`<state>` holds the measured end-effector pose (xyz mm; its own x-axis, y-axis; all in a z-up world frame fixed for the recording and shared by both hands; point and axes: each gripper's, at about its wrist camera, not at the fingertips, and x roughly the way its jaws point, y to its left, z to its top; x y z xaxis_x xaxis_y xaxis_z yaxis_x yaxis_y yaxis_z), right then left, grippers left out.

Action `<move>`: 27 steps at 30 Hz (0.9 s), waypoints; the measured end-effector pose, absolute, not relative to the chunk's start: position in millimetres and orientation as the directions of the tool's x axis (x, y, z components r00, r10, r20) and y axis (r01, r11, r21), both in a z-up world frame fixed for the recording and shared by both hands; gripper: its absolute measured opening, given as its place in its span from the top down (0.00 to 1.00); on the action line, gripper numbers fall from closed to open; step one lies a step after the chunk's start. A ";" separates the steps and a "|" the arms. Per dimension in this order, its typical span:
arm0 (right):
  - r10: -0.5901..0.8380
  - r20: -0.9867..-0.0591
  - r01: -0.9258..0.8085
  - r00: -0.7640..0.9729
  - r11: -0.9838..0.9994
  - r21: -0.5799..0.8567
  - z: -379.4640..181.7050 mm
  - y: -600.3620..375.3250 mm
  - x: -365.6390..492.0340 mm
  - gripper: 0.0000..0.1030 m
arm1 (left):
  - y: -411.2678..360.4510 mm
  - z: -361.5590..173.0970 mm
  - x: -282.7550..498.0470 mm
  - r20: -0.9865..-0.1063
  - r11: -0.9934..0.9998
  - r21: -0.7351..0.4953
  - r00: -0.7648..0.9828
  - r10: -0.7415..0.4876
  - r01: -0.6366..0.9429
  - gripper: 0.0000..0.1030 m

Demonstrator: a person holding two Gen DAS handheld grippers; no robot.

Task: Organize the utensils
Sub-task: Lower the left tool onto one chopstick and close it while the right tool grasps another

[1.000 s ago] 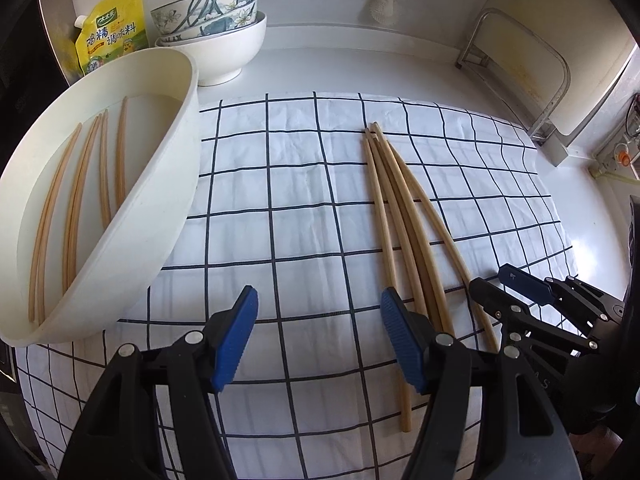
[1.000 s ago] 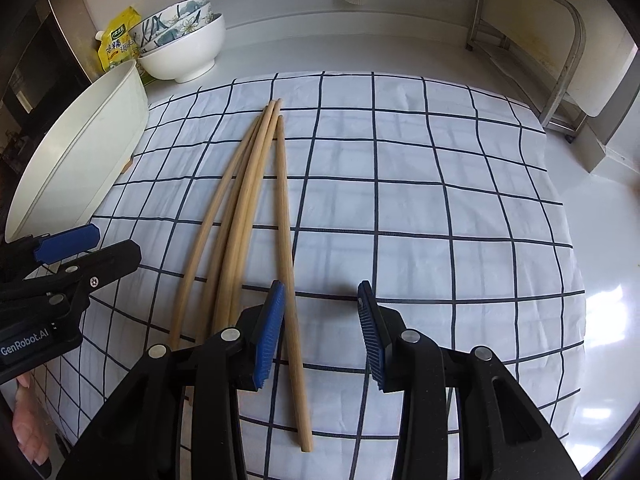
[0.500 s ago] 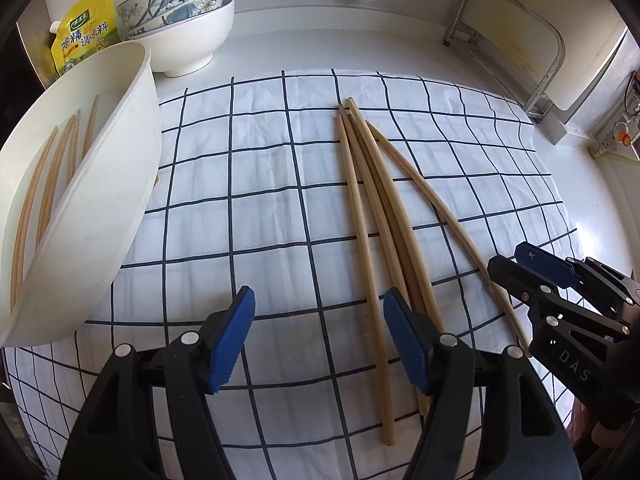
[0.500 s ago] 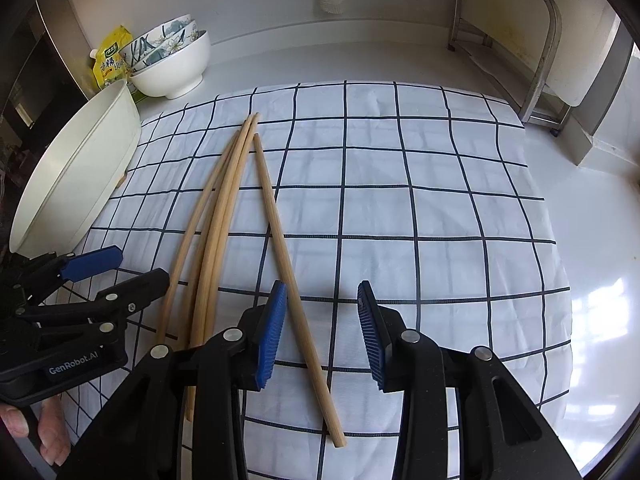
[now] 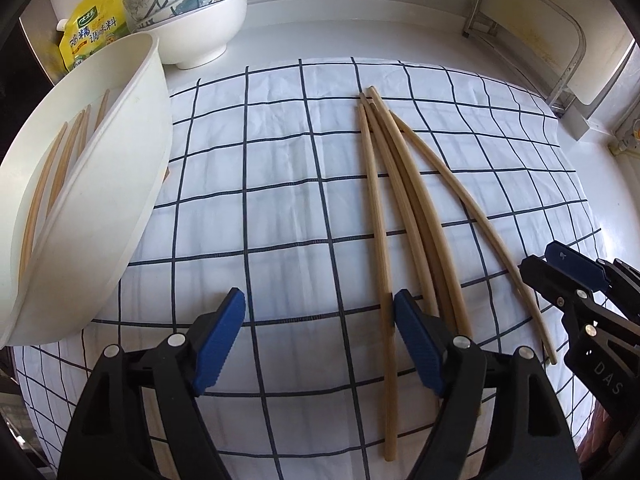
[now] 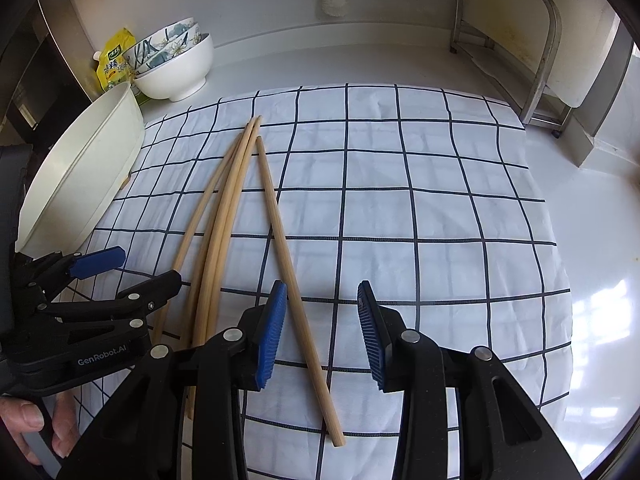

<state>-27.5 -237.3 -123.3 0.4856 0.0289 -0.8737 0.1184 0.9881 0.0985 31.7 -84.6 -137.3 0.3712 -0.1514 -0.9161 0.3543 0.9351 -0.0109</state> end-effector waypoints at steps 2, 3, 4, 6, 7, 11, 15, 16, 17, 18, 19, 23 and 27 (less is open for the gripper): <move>0.030 -0.873 0.118 0.486 0.988 0.099 -123.4 -237.6 -26.7 0.66 | -79.5 -136.9 32.5 -0.917 0.940 -0.006 0.373 -0.141 0.340 0.27; 0.031 -0.873 0.117 0.486 0.988 0.101 -123.4 -237.7 -26.2 0.66 | -76.9 -136.8 32.8 -0.917 0.942 -0.007 0.373 -0.139 0.334 0.27; 0.032 -0.873 0.116 0.486 0.988 0.101 -123.4 -237.5 -25.6 0.66 | -74.5 -136.6 33.0 -0.917 0.944 -0.008 0.374 -0.138 0.329 0.27; 0.037 -0.874 0.109 0.485 0.989 0.102 -123.9 -236.7 -23.9 0.66 | -70.7 -135.7 34.3 -0.915 0.946 -0.006 0.379 -0.136 0.323 0.27; 0.038 -0.874 0.105 0.485 0.989 0.102 -124.2 -236.0 -22.7 0.66 | -70.9 -135.1 35.1 -0.914 0.946 -0.003 0.383 -0.133 0.323 0.27; 0.041 -0.876 0.088 0.481 0.992 0.095 -125.0 -231.9 -15.9 0.66 | -73.5 -135.2 39.0 -0.909 0.947 0.004 0.395 -0.131 0.322 0.27; 0.040 -0.880 0.067 0.474 0.994 0.082 -128.1 -228.0 -9.0 0.66 | -76.8 -134.5 43.0 -0.905 0.948 0.008 0.405 -0.129 0.319 0.27; 0.038 -0.880 0.062 0.473 0.995 0.076 -129.0 -226.5 -7.7 0.66 | -77.7 -134.7 44.6 -0.905 0.947 0.012 0.406 -0.126 0.320 0.27; 0.032 -0.881 0.057 0.472 0.996 0.066 -130.0 -225.1 -6.4 0.66 | -79.2 -135.6 45.9 -0.906 0.947 0.015 0.406 -0.123 0.320 0.27; 0.021 -0.883 0.051 0.470 0.997 0.050 -131.8 -223.0 -4.5 0.66 | -81.5 -136.4 48.2 -0.907 0.947 0.014 0.403 -0.123 0.320 0.27; 0.008 -0.885 0.044 0.465 0.998 0.033 -133.9 -221.0 -3.5 0.66 | -82.4 -137.2 46.9 -0.905 0.948 0.011 0.406 -0.126 0.319 0.27; -0.022 -0.872 0.012 0.489 1.000 -0.018 -135.6 -213.9 -4.6 0.66 | -82.3 -137.6 49.0 -0.898 0.950 0.000 0.418 -0.137 0.313 0.29; -0.021 -0.867 0.005 0.497 1.000 -0.022 -135.0 -213.2 -4.5 0.86 | -87.1 -135.7 45.8 -0.893 0.944 -0.003 0.425 -0.151 0.331 0.51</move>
